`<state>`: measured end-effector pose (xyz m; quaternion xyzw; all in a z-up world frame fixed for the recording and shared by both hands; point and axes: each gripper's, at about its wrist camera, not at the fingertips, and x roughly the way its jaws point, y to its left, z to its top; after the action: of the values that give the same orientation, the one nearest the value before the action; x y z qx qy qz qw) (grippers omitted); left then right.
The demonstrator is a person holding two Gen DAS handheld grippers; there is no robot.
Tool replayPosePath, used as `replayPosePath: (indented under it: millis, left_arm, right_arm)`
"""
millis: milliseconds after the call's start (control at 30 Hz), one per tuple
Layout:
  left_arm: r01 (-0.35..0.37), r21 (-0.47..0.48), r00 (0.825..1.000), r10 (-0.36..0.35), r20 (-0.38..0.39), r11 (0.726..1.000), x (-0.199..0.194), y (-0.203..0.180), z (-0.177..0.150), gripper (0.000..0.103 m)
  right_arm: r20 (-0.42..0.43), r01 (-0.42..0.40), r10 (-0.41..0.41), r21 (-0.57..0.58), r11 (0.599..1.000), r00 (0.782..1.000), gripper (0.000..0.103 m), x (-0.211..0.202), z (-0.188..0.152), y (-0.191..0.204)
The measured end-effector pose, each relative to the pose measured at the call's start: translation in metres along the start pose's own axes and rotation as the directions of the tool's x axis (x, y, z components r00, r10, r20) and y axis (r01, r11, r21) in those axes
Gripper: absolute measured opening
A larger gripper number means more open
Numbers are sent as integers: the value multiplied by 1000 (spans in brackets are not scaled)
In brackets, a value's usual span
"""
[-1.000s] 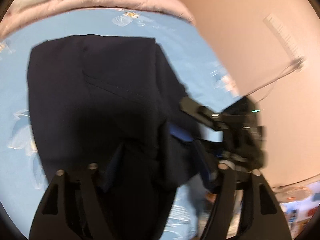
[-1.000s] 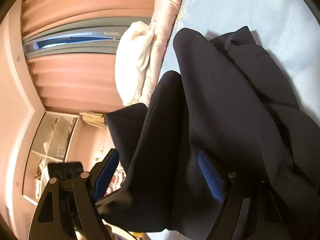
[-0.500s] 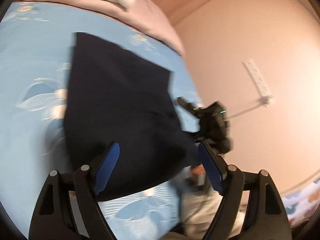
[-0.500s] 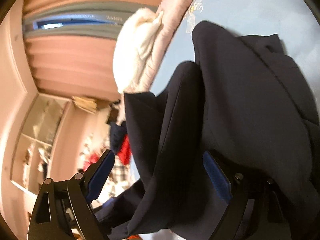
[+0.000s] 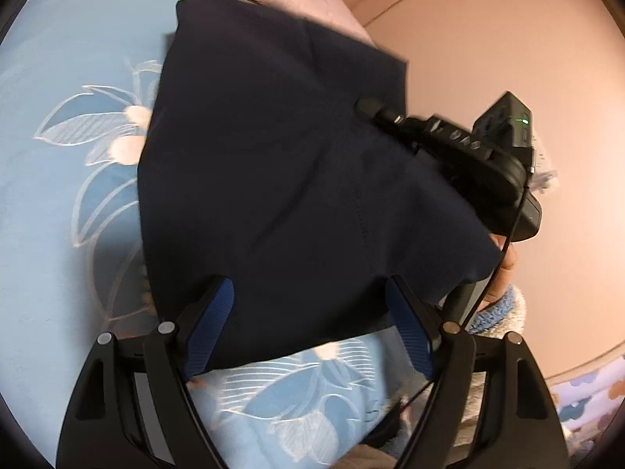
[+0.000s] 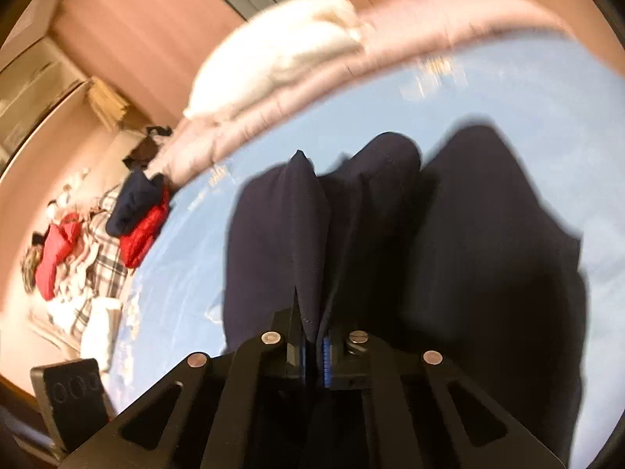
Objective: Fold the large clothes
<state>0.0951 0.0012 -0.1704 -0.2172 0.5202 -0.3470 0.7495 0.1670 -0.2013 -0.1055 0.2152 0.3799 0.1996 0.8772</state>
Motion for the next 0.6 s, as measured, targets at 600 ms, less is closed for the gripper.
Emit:
replayPosePath:
  millis: [600]
  left_arm:
    - [-144,115,989,145,6,983,42,-36,24,79]
  right_arm:
    - [73,-22,2,279,960,997,10,-13,-14,-162]
